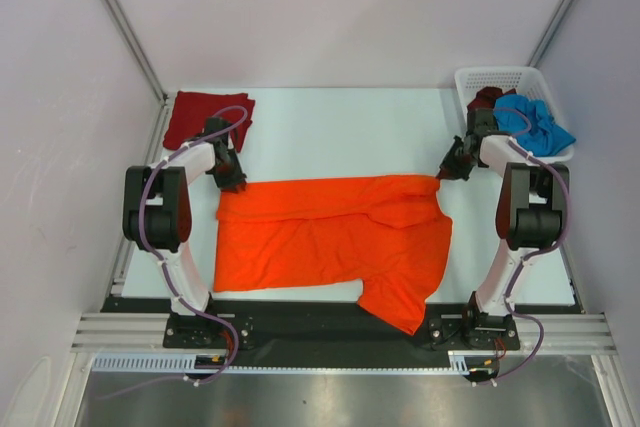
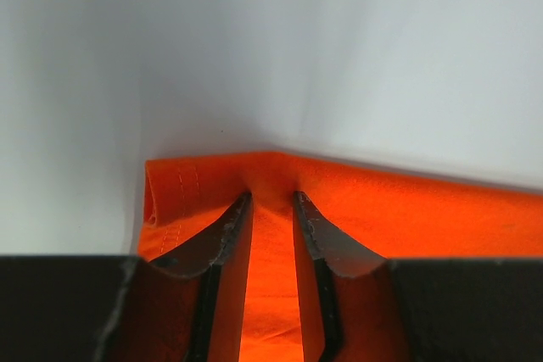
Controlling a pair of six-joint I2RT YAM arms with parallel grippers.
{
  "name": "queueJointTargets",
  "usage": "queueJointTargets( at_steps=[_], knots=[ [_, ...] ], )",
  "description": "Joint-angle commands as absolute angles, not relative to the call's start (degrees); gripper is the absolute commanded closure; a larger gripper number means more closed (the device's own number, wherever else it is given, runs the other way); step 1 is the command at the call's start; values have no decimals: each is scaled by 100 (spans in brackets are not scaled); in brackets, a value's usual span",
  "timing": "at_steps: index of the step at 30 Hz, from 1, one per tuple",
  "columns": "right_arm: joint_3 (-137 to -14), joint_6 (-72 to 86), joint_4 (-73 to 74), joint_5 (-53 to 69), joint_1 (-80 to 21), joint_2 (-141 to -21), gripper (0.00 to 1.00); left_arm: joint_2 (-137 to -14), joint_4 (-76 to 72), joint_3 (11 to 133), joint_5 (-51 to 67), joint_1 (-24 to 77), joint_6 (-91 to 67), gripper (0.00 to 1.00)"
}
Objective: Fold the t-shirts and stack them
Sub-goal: Fold the tshirt
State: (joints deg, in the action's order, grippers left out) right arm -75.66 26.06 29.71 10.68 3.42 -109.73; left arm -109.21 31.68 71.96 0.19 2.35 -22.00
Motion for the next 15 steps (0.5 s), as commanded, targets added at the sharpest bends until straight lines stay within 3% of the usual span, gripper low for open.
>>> queueJointTargets(
  at_steps=[1, 10, 11, 12, 14, 15],
  knots=[
    [-7418, 2611, 2989, 834, 483, -10872, 100, -11110, 3155, 6900, -255, 229, -2118, 69],
    [-8208, 2040, 3190, 457, 448, -11461, 100, -11074, 3138, 6882, -264, 229, -2109, 68],
    [-8305, 1978, 3321, 440, 448, -11574, 97, -11074, 3146, 6882, -272, 229, -2109, 68],
    [-8419, 1925, 3392, 422, 440, -11601, 87, -11074, 3155, 6899, -281, 229, -2092, 68],
    [-8446, 1907, 3576, 308, 404, -11558, 80, -11004, 3173, 6891, -290, 229, -2083, 68],
    [-8438, 1916, 3673, 186, 343, -11445, 72, -10978, 3182, 6891, -299, 229, -2066, 68]
  ],
)
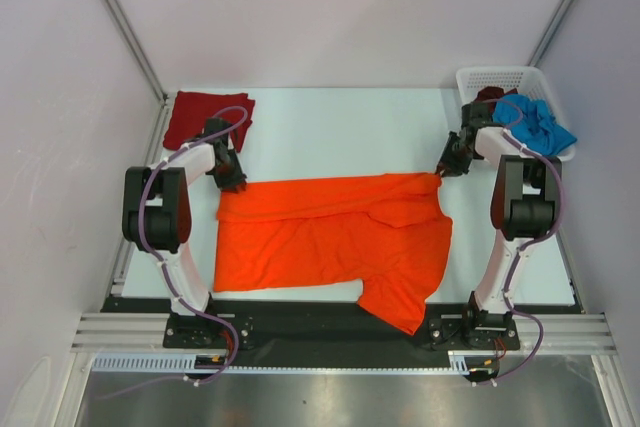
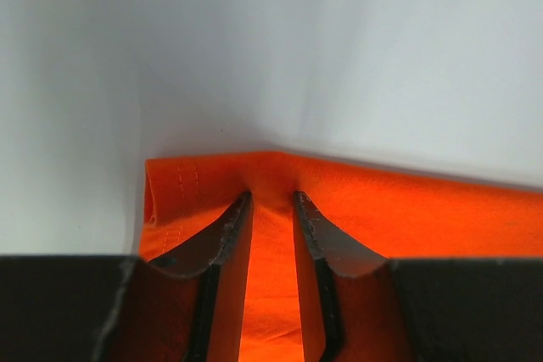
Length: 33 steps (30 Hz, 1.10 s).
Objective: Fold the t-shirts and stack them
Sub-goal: Fold the tshirt
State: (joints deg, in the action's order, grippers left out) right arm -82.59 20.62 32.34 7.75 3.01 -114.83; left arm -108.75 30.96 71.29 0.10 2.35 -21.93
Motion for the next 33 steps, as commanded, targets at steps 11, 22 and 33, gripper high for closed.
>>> queueJointTargets(
  at_steps=[11, 22, 33],
  knots=[
    [-7630, 1828, 4877, -1081, -807, -9388, 34, -10161, 3305, 6768, -229, 264, -2030, 67],
    [-6742, 2214, 4465, 165, -659, -8824, 45, -9537, 3357, 6443, -79, 351, -2022, 66],
    [-5942, 2259, 3657, 1193, -97, -9026, 56, -9457, 3331, 6337, 97, 439, -2083, 65]
  ],
)
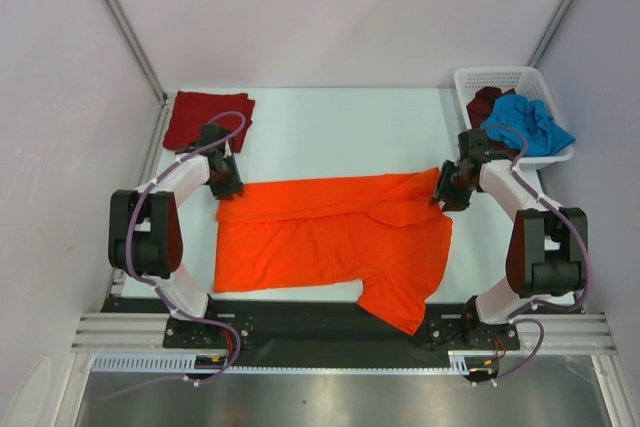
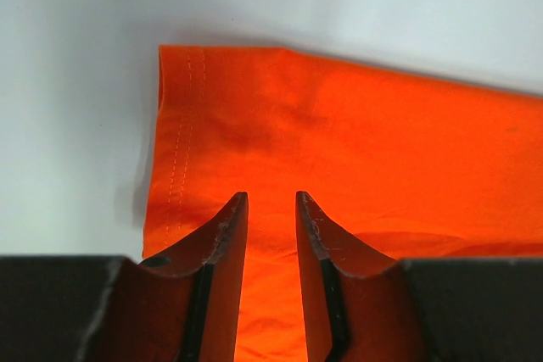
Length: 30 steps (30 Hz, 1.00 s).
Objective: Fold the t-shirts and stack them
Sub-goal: Fold the tshirt
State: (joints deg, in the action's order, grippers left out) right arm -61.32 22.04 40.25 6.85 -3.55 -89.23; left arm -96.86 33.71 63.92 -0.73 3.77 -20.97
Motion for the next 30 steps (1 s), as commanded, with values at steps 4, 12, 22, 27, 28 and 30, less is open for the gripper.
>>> queueJointTargets(
  at_steps=[4, 12, 22, 27, 28, 30],
  knots=[
    [-5783, 2153, 3455, 1722, -35, -9202, 54, -9448, 3331, 6328, 97, 457, -2065, 65],
    [-5695, 2294, 3217, 1828, -35, -9386, 67, -9518, 3296, 6249, 114, 457, -2065, 65],
    [-5766, 2329, 3392, 1556, 202, -9589, 77, -9483, 3287, 6205, 88, 457, -2021, 65],
    [-5862, 2382, 3665, 1687, 211, -9300, 100, -9466, 3278, 6205, 79, 457, -2022, 65],
    [-5854, 2425, 3769, 1748, 211, -9107, 100, -9466, 3270, 6196, 62, 448, -2030, 65],
    [-5775, 2469, 3901, 1784, 211, -8913, 100, -9466, 3243, 6188, 18, 457, -2013, 65]
  ],
)
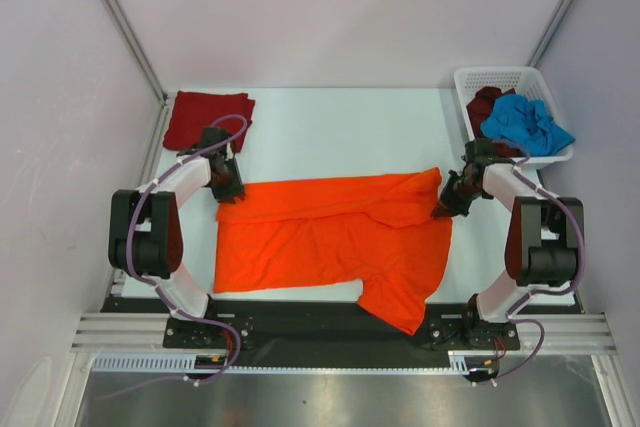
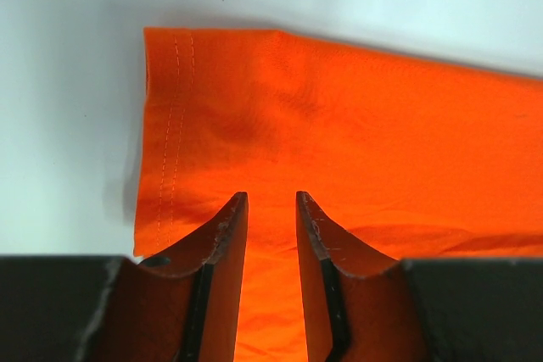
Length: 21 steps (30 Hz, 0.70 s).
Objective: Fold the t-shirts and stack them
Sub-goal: Fold the tshirt
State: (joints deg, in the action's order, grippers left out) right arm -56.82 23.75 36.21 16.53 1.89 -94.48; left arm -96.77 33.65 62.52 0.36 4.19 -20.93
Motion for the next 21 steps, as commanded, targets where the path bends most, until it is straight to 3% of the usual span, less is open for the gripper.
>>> queueJointTargets(
  at_steps=[1, 21],
  knots=[
    [-5757, 2487, 3963, 1749, 211, -8912, 100, -9466, 3234, 6179, 18, 448, -2013, 65],
    [-4764, 2988, 3938, 2092, 176, -8701, 100, -9475, 3287, 6240, 18, 448, -2013, 65]
  ],
)
